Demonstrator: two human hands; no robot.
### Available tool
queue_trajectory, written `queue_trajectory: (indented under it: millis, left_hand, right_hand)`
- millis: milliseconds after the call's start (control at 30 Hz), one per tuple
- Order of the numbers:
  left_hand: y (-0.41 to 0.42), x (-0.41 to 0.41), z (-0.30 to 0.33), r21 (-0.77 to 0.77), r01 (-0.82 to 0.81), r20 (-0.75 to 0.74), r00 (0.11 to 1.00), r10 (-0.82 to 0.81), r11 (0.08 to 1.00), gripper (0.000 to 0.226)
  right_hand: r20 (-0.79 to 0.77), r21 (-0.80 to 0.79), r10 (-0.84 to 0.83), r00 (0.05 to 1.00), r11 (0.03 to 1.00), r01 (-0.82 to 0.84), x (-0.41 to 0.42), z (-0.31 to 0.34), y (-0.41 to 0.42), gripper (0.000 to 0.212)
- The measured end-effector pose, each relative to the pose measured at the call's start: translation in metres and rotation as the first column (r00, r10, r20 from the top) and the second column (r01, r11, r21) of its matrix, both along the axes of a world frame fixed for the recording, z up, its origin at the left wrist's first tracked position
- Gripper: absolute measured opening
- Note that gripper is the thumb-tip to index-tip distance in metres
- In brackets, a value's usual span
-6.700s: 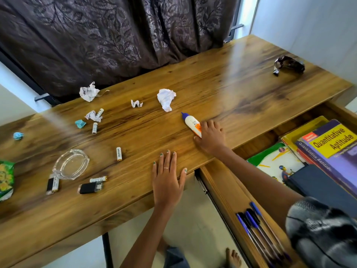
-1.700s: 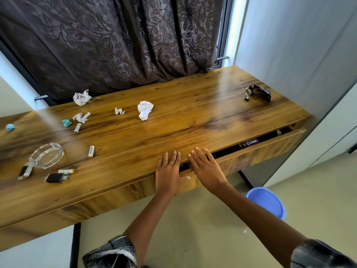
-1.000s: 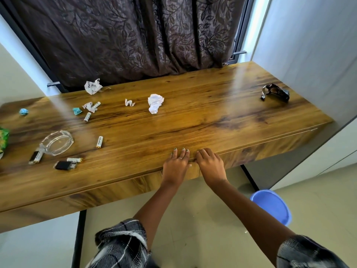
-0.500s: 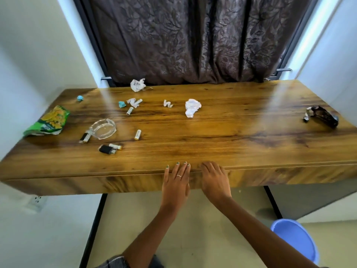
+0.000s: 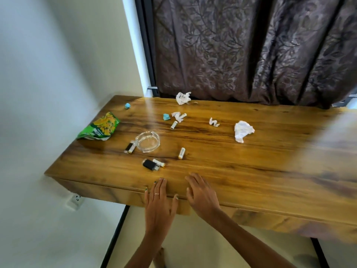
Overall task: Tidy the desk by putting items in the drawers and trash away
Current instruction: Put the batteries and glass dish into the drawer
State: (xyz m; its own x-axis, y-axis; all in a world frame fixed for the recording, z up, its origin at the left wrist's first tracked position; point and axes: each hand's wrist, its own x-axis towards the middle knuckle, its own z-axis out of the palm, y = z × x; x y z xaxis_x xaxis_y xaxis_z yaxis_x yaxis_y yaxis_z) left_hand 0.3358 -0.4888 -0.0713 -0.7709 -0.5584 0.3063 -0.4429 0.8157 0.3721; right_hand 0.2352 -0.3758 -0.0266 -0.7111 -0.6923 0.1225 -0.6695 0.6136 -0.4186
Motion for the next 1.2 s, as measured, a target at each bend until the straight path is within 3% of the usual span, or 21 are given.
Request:
queue_trajectory:
  millis: [233, 400, 567, 667, 800, 900, 967, 1033, 1100, 1167, 1200]
  left_hand:
    - [-0.063, -0.02, 0.023, 0.172, -0.053, -0.204, 0.975, 0.088, 0.984, 0.048]
    - [-0.103, -0.049, 0.044, 0.285, 0.079, -0.256, 0.967, -0.004, 0.955, 0.046]
    - [-0.13, -0.072, 0.063, 0.474, 0.2, -0.343, 0.939, -0.029, 0.858, 0.034]
    - [-0.138, -0.086, 0.067, 0.592, 0.276, -0.405, 0.914, -0.017, 0.757, 0.029]
    - [-0.146, -0.103, 0.079, 0.815, 0.323, -0.407, 0.91, 0.079, 0.481, 0.024]
    - [-0.159, -0.12, 0.088, 0.936, 0.298, -0.329, 0.93, 0.166, 0.187, 0.02]
    - [-0.168, -0.129, 0.093, 0.969, 0.246, -0.238, 0.947, 0.215, -0.012, 0.023]
    - [-0.178, -0.139, 0.096, 0.925, 0.257, -0.181, 0.946, 0.268, -0.281, 0.042]
    - [-0.19, -0.147, 0.102, 0.797, 0.305, -0.19, 0.946, 0.263, -0.521, 0.053]
    - [-0.201, -0.155, 0.105, 0.656, 0.363, -0.216, 0.93, 0.296, -0.661, 0.052]
    - [-0.205, -0.158, 0.105, 0.613, 0.392, -0.21, 0.918, 0.336, -0.686, 0.046]
  right_hand:
    - [0.078, -0.009, -0.119, 0.99, 0.993, 0.12, -0.051, 0.001, -0.079, 0.055]
    - [0.06, 0.046, -0.166, 0.984, 0.986, 0.163, -0.081, -0.011, -0.103, 0.045]
    - [-0.022, -0.12, -0.252, 0.968, 0.961, 0.247, -0.096, -0.019, -0.118, 0.046]
    - [-0.093, -0.171, -0.293, 0.952, 0.946, 0.275, -0.102, -0.026, -0.127, 0.036]
    - [-0.073, -0.192, -0.326, 0.943, 0.932, 0.307, -0.111, -0.025, -0.135, 0.032]
    - [0.314, -0.355, -0.455, 0.833, 0.758, 0.548, -0.112, 0.002, -0.154, 0.032]
    - [0.524, -0.441, -0.383, 0.761, 0.642, 0.627, -0.105, 0.029, -0.174, 0.031]
    - [0.57, -0.508, -0.224, 0.791, 0.66, 0.553, -0.094, 0.057, -0.193, 0.028]
    - [0.543, -0.507, -0.09, 0.835, 0.757, 0.411, -0.082, 0.08, -0.208, 0.023]
    - [0.511, -0.459, -0.009, 0.859, 0.842, 0.282, -0.079, 0.092, -0.219, 0.019]
    - [0.5, -0.456, 0.014, 0.866, 0.854, 0.25, -0.081, 0.096, -0.221, 0.018]
